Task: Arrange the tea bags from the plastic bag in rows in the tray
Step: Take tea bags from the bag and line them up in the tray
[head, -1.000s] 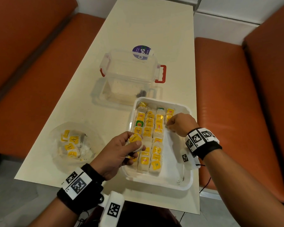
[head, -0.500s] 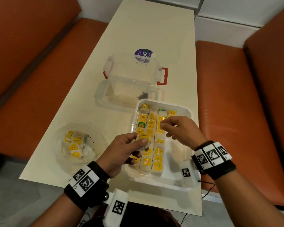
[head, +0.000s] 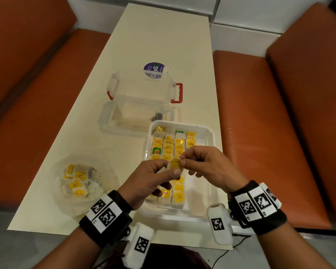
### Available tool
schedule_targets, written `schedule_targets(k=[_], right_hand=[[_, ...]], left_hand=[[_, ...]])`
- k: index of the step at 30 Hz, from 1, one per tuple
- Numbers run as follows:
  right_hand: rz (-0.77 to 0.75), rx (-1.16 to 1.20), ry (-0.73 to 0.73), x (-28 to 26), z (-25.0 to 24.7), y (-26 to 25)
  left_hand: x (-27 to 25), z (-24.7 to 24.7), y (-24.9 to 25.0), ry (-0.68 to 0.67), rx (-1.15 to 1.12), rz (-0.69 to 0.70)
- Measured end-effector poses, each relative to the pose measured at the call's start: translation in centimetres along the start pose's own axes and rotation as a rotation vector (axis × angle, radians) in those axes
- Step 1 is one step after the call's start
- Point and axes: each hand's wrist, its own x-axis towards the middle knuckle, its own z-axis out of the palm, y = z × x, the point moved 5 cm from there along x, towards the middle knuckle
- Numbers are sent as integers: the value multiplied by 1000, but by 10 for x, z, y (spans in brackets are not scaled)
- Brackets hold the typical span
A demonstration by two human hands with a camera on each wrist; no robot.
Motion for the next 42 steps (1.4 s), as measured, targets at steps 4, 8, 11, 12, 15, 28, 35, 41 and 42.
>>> schedule_targets(k=[4, 8, 11, 12, 15, 28, 35, 41, 42], right_hand=[[-6, 39, 48, -4, -8, 1], [-13, 46, 57, -5, -11, 3], [-16, 38, 61, -5, -12, 3], [-17, 40, 61, -5, -13, 3], [-21, 38, 66, -4, -17, 2], [106, -399, 58, 31, -50, 41], [265, -687, -79, 71, -41, 65], [318, -735, -47, 93, -42, 65], [325, -731, -49, 95, -42, 65]], left_hand=[[2, 5, -4, -10, 6, -18], [3, 8, -6, -4, -3, -26], [6, 10, -7, -8, 7, -32], [6, 11, -8, -10, 13, -34], [8, 12, -9, -13, 9, -43], [4, -5, -21, 65, -69, -101], [1, -11, -22, 87, -70, -112], [-1, -14, -24, 76, -125, -127], [-1, -13, -24, 71, -149, -132]])
